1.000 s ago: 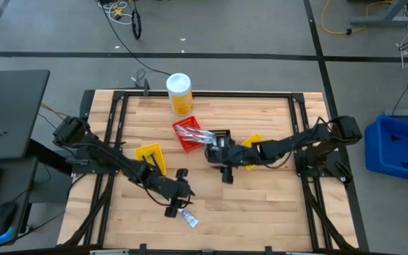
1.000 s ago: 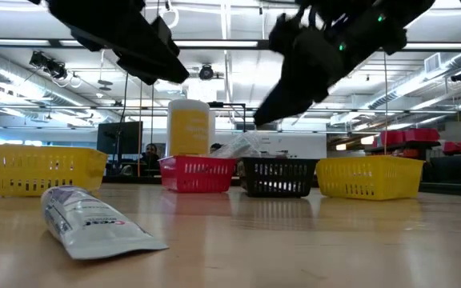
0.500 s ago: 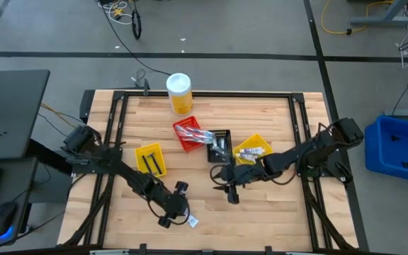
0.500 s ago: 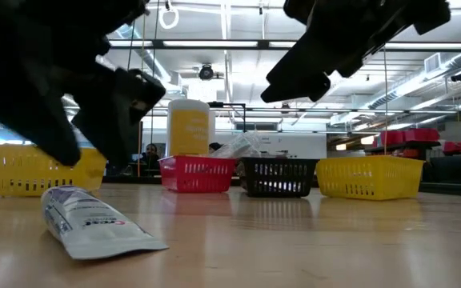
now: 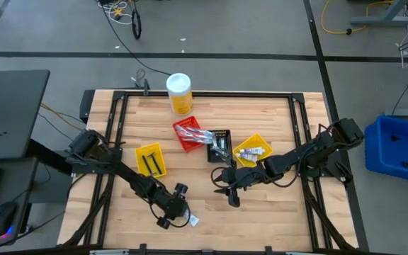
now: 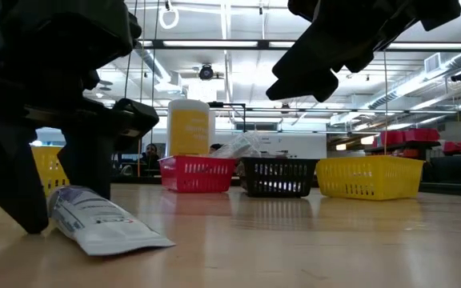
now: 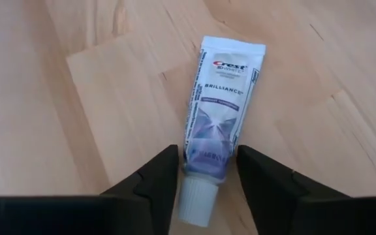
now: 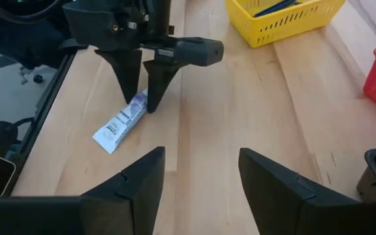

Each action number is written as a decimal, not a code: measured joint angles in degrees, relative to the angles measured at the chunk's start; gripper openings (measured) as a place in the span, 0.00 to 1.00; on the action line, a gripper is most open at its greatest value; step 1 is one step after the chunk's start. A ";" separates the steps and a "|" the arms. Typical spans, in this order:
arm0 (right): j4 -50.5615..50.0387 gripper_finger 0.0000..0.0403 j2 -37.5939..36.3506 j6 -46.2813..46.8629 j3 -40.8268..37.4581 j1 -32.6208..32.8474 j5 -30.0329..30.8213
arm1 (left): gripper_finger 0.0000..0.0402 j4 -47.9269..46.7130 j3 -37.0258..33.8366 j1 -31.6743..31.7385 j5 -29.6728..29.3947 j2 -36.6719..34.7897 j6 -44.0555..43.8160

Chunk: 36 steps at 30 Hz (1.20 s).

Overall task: Pick & Place Travel size toiletries
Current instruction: Put the white toothpaste into the right yellow bin

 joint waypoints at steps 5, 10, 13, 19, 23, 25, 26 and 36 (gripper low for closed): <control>0.00 0.51 0.02 0.46 0.00 0.08 -0.02 | 0.30 0.14 -0.04 0.07 -0.61 0.10 -1.27; 0.01 0.51 0.88 2.51 0.00 0.67 0.05 | 0.24 3.72 -0.28 -0.11 -5.94 0.28 -4.76; 0.19 0.53 2.27 2.50 0.02 1.18 -0.02 | 0.24 7.57 -0.46 0.51 -10.98 0.64 -3.58; 2.91 0.55 6.21 3.56 0.02 2.05 0.06 | 0.29 13.05 -0.36 3.02 -15.93 0.51 -5.30; 3.09 0.54 8.35 3.22 0.02 2.30 4.68 | 0.27 13.24 -0.35 5.42 -15.40 0.48 -7.22; 3.27 0.54 9.13 3.19 0.02 2.28 5.82 | 0.26 13.49 -0.35 6.38 -15.34 0.48 -7.60; 4.13 0.53 9.56 3.19 0.02 2.27 5.95 | 0.25 13.53 -0.35 6.71 -15.22 0.47 -7.63; 6.03 0.57 10.40 0.48 0.02 2.17 6.06 | 0.25 16.23 -0.31 9.22 -12.99 0.40 -7.41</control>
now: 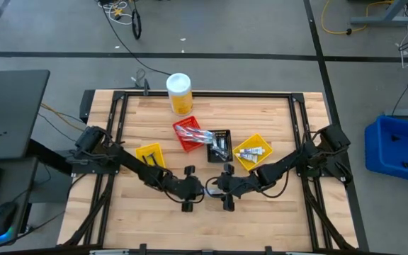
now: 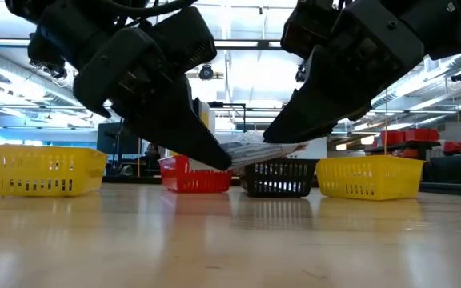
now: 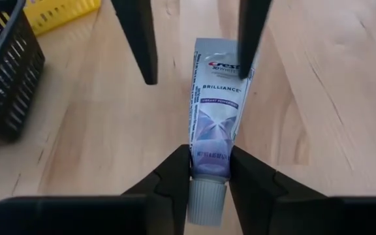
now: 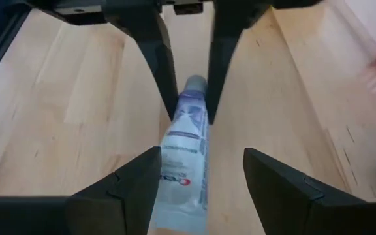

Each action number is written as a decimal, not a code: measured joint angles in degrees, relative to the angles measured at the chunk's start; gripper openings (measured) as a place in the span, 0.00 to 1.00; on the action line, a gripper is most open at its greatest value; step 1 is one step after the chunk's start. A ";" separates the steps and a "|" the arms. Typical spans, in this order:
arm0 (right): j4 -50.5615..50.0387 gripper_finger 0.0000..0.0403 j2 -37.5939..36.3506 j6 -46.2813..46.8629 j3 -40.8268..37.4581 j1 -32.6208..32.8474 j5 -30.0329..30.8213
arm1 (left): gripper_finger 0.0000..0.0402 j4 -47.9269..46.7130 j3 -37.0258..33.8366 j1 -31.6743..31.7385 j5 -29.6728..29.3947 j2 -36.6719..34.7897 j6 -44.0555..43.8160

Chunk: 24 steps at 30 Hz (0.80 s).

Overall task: Pick & Place Travel size toiletries
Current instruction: Put the white toothpaste into the right yellow bin

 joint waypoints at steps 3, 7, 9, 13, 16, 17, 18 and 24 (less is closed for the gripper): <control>0.45 0.58 0.00 -0.12 0.00 -0.04 -0.13 | 0.26 0.40 0.03 0.28 -0.35 -0.02 -0.10; 0.87 0.59 0.02 1.18 0.00 -0.06 -0.11 | 0.26 0.43 0.04 0.78 -0.51 -0.11 0.09; 0.97 0.61 0.02 1.82 0.00 -0.06 -0.09 | 0.25 0.40 0.04 1.05 -0.49 -0.11 0.09; 0.82 0.64 0.02 1.84 0.00 -0.09 -0.09 | 0.25 0.87 0.04 1.40 -0.57 -0.11 0.12; -0.03 0.64 0.02 1.85 0.00 -0.37 -0.09 | 0.26 4.25 0.07 1.40 -0.86 -0.12 1.47; -0.23 0.64 0.02 1.85 0.00 -0.42 -0.11 | 0.26 5.23 0.08 1.40 -0.85 -0.13 2.08; -0.25 0.64 0.02 1.85 0.00 -0.52 -0.13 | 0.26 6.02 0.09 1.40 -0.76 -0.13 2.89; 0.41 0.55 0.02 1.85 0.00 -0.68 -0.14 | 0.25 6.70 0.09 1.40 -0.62 -0.13 3.39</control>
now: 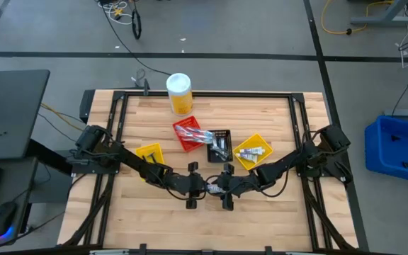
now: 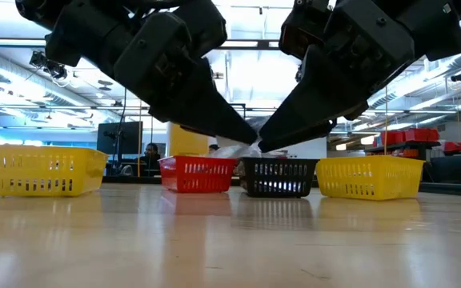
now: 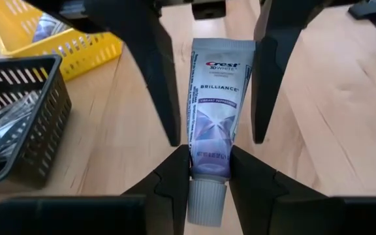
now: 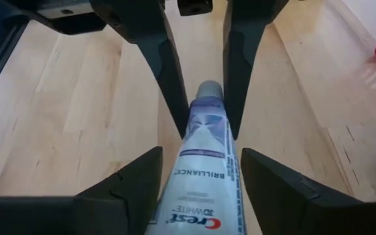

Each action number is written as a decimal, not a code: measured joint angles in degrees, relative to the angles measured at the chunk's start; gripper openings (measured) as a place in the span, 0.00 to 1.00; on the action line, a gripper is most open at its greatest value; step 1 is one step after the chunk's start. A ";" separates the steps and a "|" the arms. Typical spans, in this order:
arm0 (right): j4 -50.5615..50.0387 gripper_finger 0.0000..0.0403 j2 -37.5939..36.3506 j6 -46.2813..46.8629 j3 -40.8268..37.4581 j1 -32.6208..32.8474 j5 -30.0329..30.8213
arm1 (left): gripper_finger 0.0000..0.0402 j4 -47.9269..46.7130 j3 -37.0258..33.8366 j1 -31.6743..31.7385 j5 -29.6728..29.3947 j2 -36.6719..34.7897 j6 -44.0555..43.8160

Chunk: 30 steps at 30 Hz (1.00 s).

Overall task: Pick & Place Travel size toiletries
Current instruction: Put the white toothpaste into the right yellow bin

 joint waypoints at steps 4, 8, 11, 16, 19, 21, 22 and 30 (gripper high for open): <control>-0.01 0.47 0.00 0.00 0.00 0.02 -0.02 | 0.26 -0.78 0.00 0.00 -0.02 0.00 -0.12; -0.06 0.40 0.00 0.05 0.00 0.00 0.20 | 0.26 -0.78 0.00 0.00 0.10 0.00 -0.46; -0.46 0.34 0.00 0.07 0.00 -0.04 0.22 | 0.26 -0.81 0.00 0.00 0.17 0.00 -0.46; -0.42 0.31 0.00 0.00 0.00 0.00 0.04 | 0.27 -0.81 0.00 -0.02 0.76 -0.02 -0.44; -0.44 0.31 0.00 -0.02 0.00 0.00 0.00 | 0.28 -0.89 0.00 -0.02 0.76 -0.02 -0.41; -0.44 0.30 0.00 -0.02 0.00 0.00 -0.03 | 0.29 -0.92 0.00 -0.02 0.79 -0.02 -0.41; -0.47 0.30 0.00 -0.02 0.00 0.00 -0.07 | 0.30 -1.05 0.00 -0.02 0.79 -0.02 -0.41; -2.36 0.28 0.00 2.03 0.00 0.00 -3.17 | 0.37 -1.06 0.00 -0.07 0.62 -0.02 -0.41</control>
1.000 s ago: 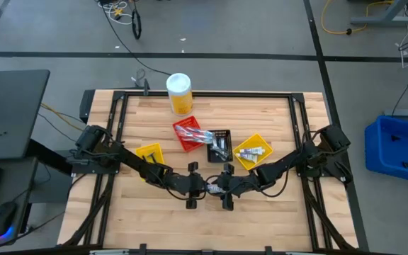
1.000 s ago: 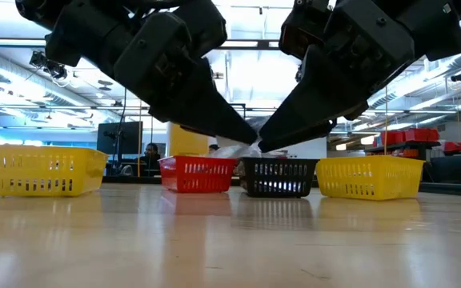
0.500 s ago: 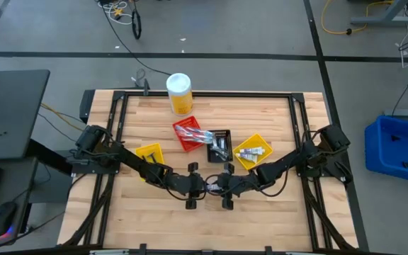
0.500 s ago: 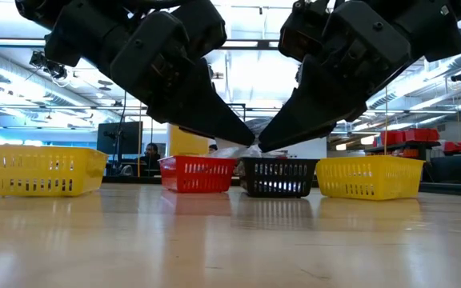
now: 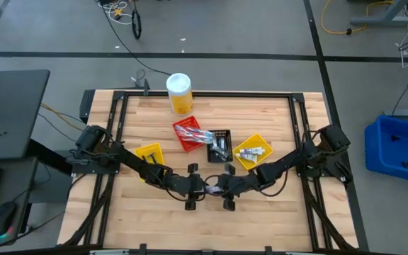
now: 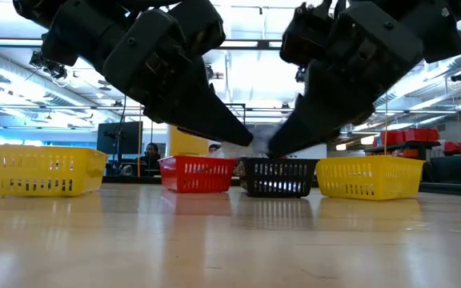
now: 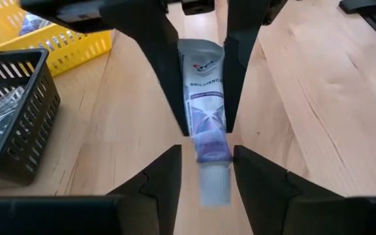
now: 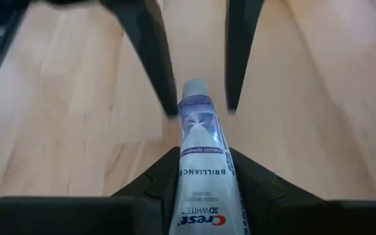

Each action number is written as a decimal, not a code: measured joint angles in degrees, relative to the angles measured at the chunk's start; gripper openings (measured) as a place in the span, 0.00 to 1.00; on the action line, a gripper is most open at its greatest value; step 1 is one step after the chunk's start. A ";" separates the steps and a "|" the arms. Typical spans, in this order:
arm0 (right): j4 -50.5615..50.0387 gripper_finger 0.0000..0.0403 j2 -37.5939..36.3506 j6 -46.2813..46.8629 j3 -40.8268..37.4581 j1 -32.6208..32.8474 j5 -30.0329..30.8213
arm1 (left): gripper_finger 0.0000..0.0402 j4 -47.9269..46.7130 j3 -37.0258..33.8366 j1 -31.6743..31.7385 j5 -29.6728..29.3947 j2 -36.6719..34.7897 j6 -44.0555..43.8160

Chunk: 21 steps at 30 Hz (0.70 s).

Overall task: Pick & Place Travel size toiletries
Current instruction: Put the white toothpaste into the right yellow bin

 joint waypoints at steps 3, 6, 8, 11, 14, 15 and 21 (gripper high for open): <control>-3.71 0.28 -0.02 2.13 0.00 0.43 -1.16 | 0.39 0.11 0.00 0.02 -0.12 0.00 0.00; -9.05 0.28 -0.89 4.03 0.00 0.92 -2.81 | 0.41 0.08 0.00 0.02 -0.58 0.00 0.00; -13.57 0.28 -2.48 5.57 0.00 1.20 -4.65 | 0.42 0.12 0.00 0.04 -0.66 0.00 -0.02; -21.89 0.28 -7.14 7.12 -0.02 1.71 -5.33 | 0.43 0.12 0.00 0.04 -0.66 0.00 0.00; -31.37 0.28 -13.31 7.16 -0.02 1.90 -2.20 | 0.43 0.16 0.00 0.04 -0.68 0.00 -0.02; -34.49 0.28 -15.53 7.14 -0.01 1.89 -0.57 | 0.43 0.15 0.00 0.04 -0.79 0.00 -0.02; -57.84 0.28 -27.21 6.05 0.00 -0.12 13.69 | 0.43 0.23 0.00 0.04 -1.30 0.00 0.04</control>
